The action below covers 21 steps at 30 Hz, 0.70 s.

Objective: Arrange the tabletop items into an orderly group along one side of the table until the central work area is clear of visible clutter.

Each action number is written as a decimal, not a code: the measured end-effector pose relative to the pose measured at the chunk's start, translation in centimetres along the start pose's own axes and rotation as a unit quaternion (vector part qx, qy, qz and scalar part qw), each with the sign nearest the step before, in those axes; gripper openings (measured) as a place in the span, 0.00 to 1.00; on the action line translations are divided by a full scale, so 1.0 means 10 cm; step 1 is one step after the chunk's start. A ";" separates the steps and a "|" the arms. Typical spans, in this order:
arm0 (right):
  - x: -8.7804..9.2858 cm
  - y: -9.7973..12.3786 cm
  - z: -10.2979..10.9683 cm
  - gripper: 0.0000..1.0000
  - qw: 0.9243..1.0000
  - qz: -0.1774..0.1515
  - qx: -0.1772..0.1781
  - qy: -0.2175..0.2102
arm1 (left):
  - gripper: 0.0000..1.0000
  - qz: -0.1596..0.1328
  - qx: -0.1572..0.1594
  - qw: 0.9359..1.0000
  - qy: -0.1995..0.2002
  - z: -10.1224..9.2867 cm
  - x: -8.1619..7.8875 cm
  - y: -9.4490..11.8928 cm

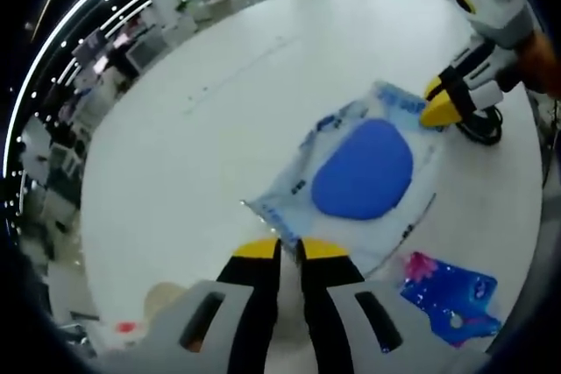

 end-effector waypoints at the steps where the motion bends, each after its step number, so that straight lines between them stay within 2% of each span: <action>1: 0.00 0.00 0.00 0.12 1.000 0.000 0.000 -0.001 | 0.11 -0.001 -0.001 1.000 0.001 0.00 0.00 0.01; 8: -0.02 0.03 -0.01 0.14 1.000 -0.008 0.003 -0.007 | 0.17 -0.017 -0.007 1.000 0.001 0.00 -0.05 0.09; 15: -0.05 0.08 -0.04 0.21 1.000 -0.018 0.012 -0.012 | 0.24 -0.039 -0.013 0.999 -0.003 -0.03 -0.15 0.19; 21: -0.08 0.21 -0.10 0.32 0.999 -0.041 0.028 -0.021 | 0.30 -0.084 0.002 0.996 0.004 -0.09 -0.25 0.33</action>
Point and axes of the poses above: the point that each gripper's makers call its tool centre point, and the gripper's own axes: y roughly backward along the fingers, z roughly to its left, x roughly out of its underside, the point moved 8 cm from there along y, roughly backward along the fingers, and after that the axes turned 10 degrees about x, right-handed, at the moved point
